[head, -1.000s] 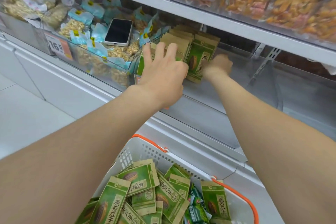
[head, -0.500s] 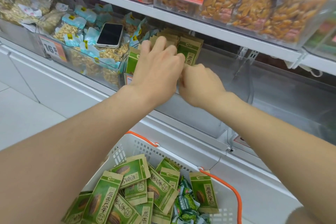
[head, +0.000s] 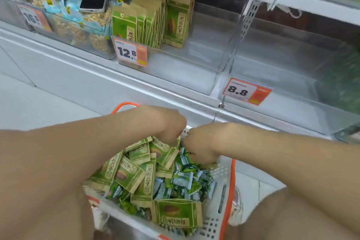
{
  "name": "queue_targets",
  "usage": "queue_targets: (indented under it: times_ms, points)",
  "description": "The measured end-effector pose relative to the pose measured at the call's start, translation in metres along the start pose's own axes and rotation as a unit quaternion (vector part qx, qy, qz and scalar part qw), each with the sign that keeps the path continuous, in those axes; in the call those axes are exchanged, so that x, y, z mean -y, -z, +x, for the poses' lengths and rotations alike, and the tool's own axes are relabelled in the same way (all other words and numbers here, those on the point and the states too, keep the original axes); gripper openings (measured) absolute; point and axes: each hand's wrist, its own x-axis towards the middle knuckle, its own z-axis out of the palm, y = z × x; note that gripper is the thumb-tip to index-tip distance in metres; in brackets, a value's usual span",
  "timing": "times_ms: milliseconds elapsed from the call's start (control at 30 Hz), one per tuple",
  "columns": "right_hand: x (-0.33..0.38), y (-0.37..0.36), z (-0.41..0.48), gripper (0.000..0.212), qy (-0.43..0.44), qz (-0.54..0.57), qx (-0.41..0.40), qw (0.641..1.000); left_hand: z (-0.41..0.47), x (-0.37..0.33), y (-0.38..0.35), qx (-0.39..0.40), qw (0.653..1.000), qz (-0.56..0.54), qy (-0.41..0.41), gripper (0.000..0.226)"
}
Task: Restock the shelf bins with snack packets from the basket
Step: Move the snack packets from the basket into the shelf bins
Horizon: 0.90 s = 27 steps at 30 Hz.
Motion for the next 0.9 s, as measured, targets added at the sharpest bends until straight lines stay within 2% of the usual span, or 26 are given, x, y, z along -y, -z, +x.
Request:
queue_targets:
  times_ms: [100, 167, 300, 400, 533, 633, 767, 900]
  points:
    - [0.013, -0.026, 0.0, 0.023, 0.007, -0.031, 0.065, 0.997, 0.018, -0.036, -0.044, 0.105, 0.993, 0.045, -0.03, 0.041]
    - [0.022, -0.034, -0.003, 0.026, 0.007, -0.049, 0.096, 0.994, 0.027, -0.056, -0.074, 0.146, 0.985, 0.073, -0.06, 0.043]
    - [0.028, -0.035, -0.005, 0.032, -0.002, -0.08, 0.104, 0.991, 0.026, -0.086, -0.125, 0.151, 0.982, 0.1, -0.053, 0.014]
    - [0.026, -0.029, -0.005, 0.03, -0.01, -0.068, 0.075, 0.995, 0.023, -0.098, -0.151, 0.151, 0.981, 0.099, -0.065, 0.034]
    - [0.023, -0.021, -0.008, 0.013, -0.017, -0.044, 0.03, 0.998, 0.023, -0.109, -0.164, 0.102, 0.989, 0.062, -0.087, 0.069]
    - [0.022, -0.015, -0.012, 0.009, -0.017, -0.051, 0.02, 0.998, 0.03, -0.11, -0.165, 0.083, 0.992, 0.028, -0.095, 0.054]
    - [0.016, -0.01, -0.013, 0.014, -0.003, -0.067, 0.013, 0.998, 0.031, -0.108, -0.156, 0.103, 0.988, 0.023, -0.115, 0.037]
    - [0.003, 0.0, -0.014, 0.019, 0.005, -0.057, -0.002, 0.998, 0.031, -0.096, -0.125, 0.087, 0.984, -0.113, -0.103, 0.011]
